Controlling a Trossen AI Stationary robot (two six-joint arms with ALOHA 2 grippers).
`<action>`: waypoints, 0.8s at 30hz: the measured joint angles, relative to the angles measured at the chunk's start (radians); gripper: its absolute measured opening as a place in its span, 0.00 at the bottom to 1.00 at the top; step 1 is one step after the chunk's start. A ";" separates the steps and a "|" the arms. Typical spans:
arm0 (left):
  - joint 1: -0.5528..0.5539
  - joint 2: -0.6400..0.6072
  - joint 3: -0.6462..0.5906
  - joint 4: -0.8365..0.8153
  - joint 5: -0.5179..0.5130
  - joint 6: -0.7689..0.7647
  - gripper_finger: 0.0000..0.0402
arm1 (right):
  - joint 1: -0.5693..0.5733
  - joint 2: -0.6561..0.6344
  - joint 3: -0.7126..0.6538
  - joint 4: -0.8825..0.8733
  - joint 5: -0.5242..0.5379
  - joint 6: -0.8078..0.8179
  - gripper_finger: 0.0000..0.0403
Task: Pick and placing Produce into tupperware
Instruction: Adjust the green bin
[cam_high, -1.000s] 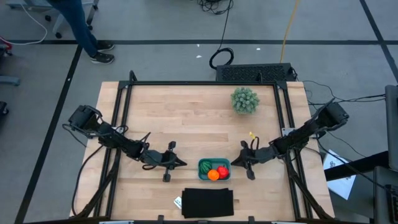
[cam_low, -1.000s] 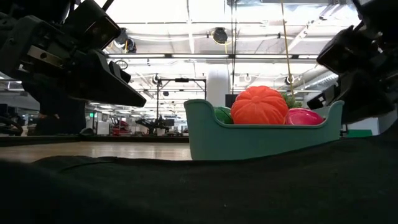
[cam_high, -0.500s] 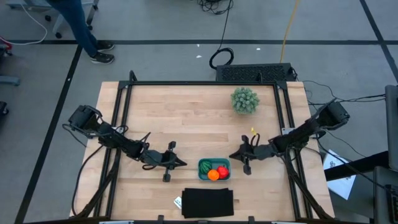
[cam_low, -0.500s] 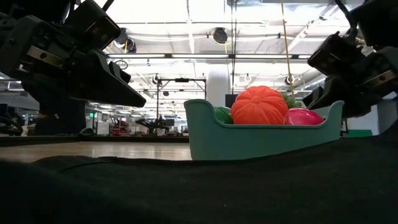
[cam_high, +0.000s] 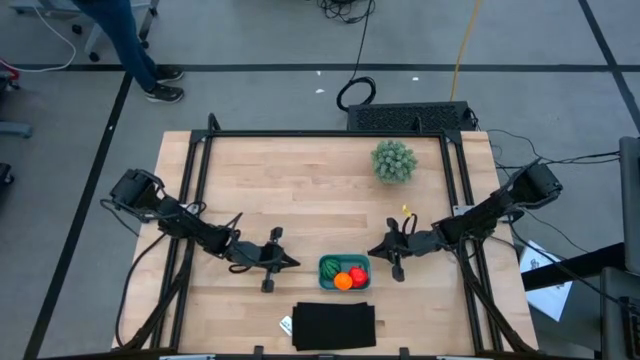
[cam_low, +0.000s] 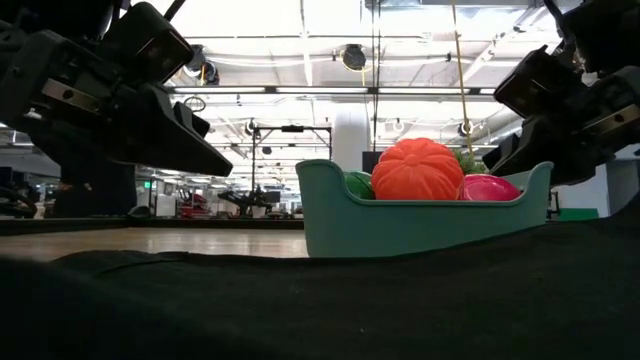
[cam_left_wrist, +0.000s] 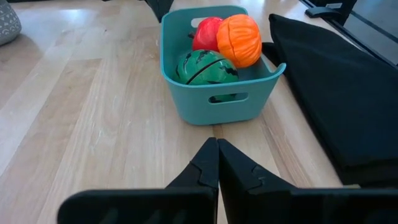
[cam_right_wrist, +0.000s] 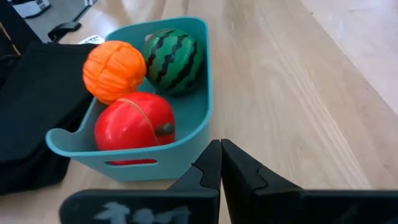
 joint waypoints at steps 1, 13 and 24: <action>0.000 0.000 0.000 -0.002 0.000 0.000 0.00 | 0.000 0.000 0.000 0.003 -0.001 0.000 0.00; 0.000 0.000 0.000 -0.012 0.000 0.000 0.00 | 0.001 0.000 0.000 0.016 -0.053 -0.015 0.00; 0.000 0.000 0.000 -0.012 -0.001 0.000 0.01 | 0.002 0.000 0.000 0.021 -0.058 -0.025 0.00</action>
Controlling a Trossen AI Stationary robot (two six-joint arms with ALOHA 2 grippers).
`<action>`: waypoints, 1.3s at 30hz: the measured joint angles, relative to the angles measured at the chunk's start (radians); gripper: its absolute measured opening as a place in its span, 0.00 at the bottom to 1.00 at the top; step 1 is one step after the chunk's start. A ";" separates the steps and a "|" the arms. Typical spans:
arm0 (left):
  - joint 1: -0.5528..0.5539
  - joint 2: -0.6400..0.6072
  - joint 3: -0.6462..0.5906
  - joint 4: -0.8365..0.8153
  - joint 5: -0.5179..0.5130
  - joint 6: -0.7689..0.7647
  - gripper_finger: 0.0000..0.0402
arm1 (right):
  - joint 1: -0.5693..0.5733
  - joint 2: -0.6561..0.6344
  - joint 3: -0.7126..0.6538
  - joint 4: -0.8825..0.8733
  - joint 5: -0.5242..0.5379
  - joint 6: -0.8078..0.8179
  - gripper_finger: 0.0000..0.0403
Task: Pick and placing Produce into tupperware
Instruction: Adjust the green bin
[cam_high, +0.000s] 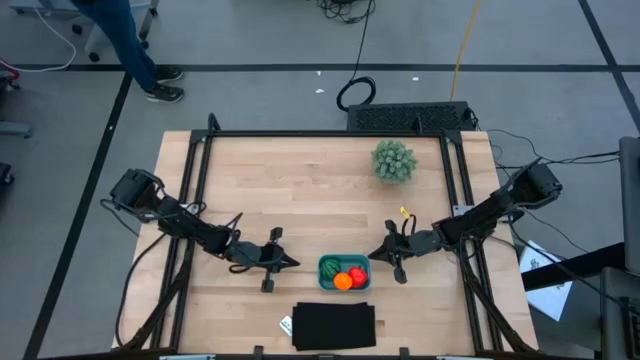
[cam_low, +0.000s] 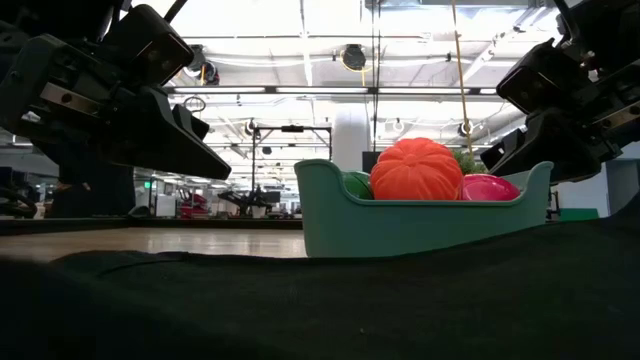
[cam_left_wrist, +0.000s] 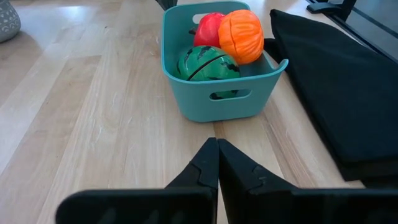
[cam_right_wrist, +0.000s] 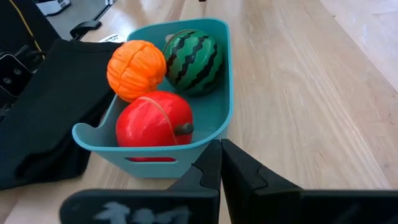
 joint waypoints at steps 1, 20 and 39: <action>0.000 0.000 0.000 0.000 0.000 0.000 0.01 | 0.000 0.000 0.000 0.000 0.000 0.000 0.00; 0.000 0.000 0.000 -0.001 -0.001 0.008 0.00 | 0.000 0.000 0.000 0.004 0.010 -0.018 0.00; 0.043 -0.037 -0.001 -0.001 -0.027 0.215 0.00 | -0.099 -0.258 0.000 -0.133 -0.076 -0.171 0.00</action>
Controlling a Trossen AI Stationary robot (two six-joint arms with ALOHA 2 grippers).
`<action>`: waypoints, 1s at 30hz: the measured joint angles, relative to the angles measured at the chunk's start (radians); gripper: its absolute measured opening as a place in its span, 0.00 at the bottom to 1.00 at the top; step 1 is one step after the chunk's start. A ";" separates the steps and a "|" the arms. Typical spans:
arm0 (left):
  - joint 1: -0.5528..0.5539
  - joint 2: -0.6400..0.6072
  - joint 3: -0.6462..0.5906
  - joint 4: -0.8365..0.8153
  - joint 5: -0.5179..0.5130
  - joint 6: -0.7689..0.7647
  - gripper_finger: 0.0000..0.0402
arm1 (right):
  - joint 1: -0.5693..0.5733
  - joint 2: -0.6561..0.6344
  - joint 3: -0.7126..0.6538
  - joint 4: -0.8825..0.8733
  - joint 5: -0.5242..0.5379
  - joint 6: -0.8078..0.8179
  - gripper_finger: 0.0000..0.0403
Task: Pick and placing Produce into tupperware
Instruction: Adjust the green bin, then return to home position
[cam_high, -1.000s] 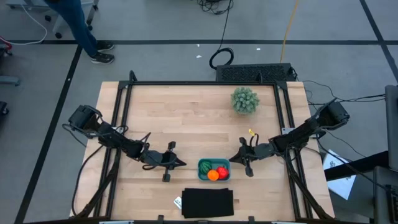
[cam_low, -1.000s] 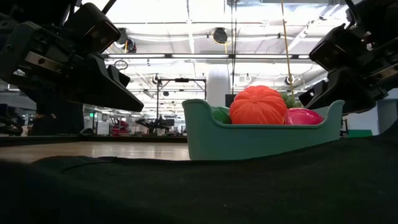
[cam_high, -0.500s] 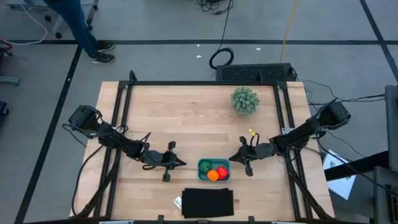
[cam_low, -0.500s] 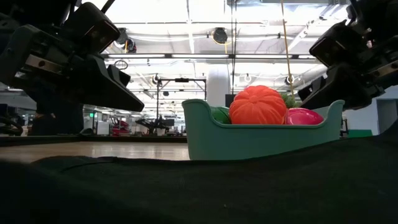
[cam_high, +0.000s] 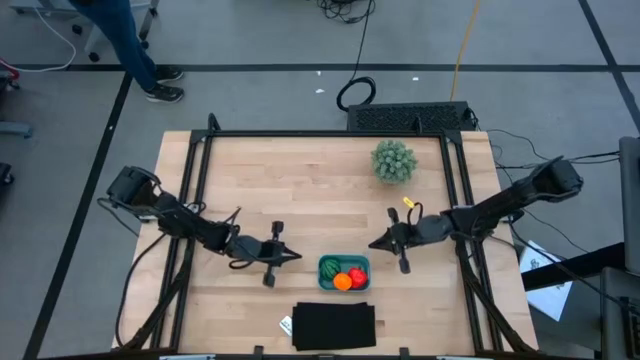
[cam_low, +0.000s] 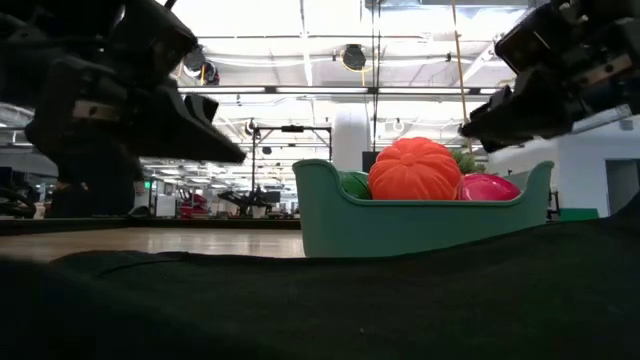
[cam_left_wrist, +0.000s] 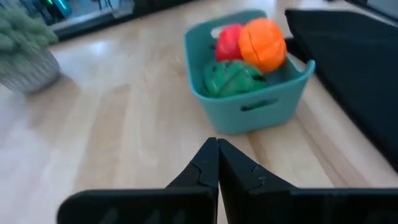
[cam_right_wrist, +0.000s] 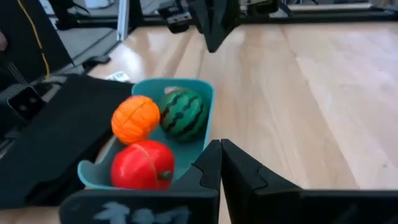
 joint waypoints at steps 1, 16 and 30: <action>0.003 -0.018 -0.004 -0.001 0.000 0.016 0.00 | -0.015 -0.012 0.000 -0.001 -0.021 -0.007 0.00; 0.003 -0.473 -0.125 -0.136 -0.058 0.145 0.00 | -0.071 -0.170 0.000 -0.055 -0.104 -0.076 0.00; 0.004 -0.787 -0.195 -0.263 -0.114 0.179 0.00 | -0.202 -0.289 0.000 -0.087 -0.261 -0.084 0.00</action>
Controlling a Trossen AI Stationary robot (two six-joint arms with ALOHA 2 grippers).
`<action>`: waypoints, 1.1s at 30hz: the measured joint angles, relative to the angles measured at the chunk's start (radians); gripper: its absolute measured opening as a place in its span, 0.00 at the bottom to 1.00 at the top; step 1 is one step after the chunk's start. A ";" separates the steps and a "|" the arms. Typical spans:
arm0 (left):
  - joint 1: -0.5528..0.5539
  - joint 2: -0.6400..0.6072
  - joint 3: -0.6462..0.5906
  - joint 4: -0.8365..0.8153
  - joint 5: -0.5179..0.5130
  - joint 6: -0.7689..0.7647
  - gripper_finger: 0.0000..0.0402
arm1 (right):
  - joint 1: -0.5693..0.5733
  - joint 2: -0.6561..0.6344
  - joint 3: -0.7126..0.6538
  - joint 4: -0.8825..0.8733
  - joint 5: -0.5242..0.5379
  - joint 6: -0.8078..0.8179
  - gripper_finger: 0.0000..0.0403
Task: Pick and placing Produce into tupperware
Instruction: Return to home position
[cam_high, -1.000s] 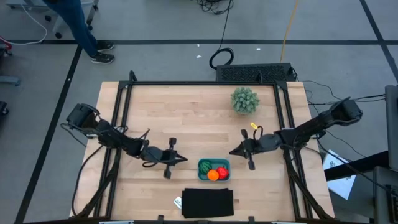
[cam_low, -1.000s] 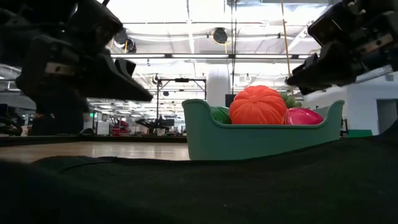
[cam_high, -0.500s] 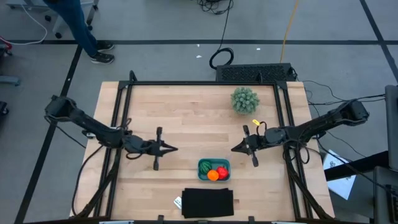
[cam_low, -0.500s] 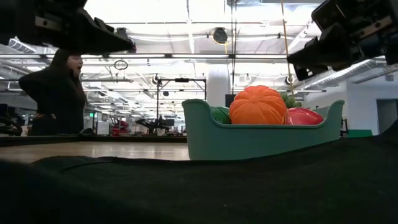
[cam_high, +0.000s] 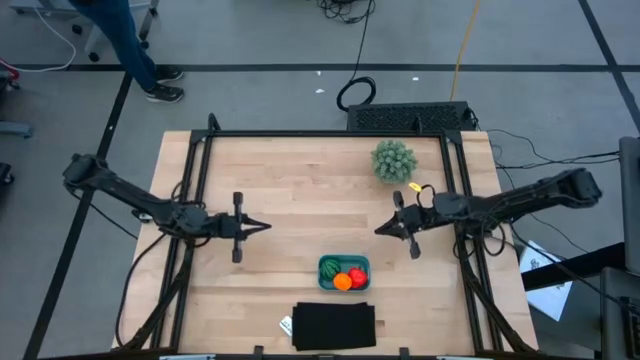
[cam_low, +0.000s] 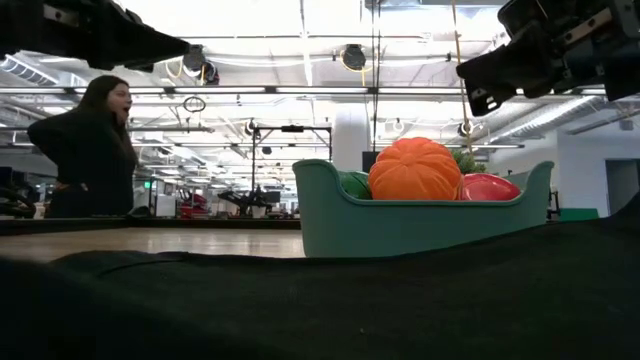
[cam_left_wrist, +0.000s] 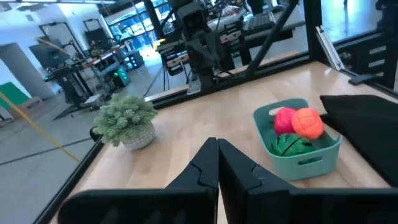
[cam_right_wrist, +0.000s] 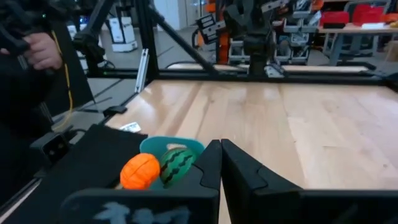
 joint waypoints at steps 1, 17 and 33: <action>0.000 -0.019 0.000 -0.021 -0.001 -0.007 0.00 | -0.009 -0.006 0.000 0.001 -0.005 0.000 0.00; -0.001 -0.299 0.000 -0.369 -0.011 -0.043 0.00 | -0.068 -0.205 0.000 -0.128 -0.055 0.026 0.00; 0.094 -0.492 0.000 -0.496 0.128 0.067 0.00 | -0.091 -0.304 0.000 -0.188 -0.055 -0.017 0.00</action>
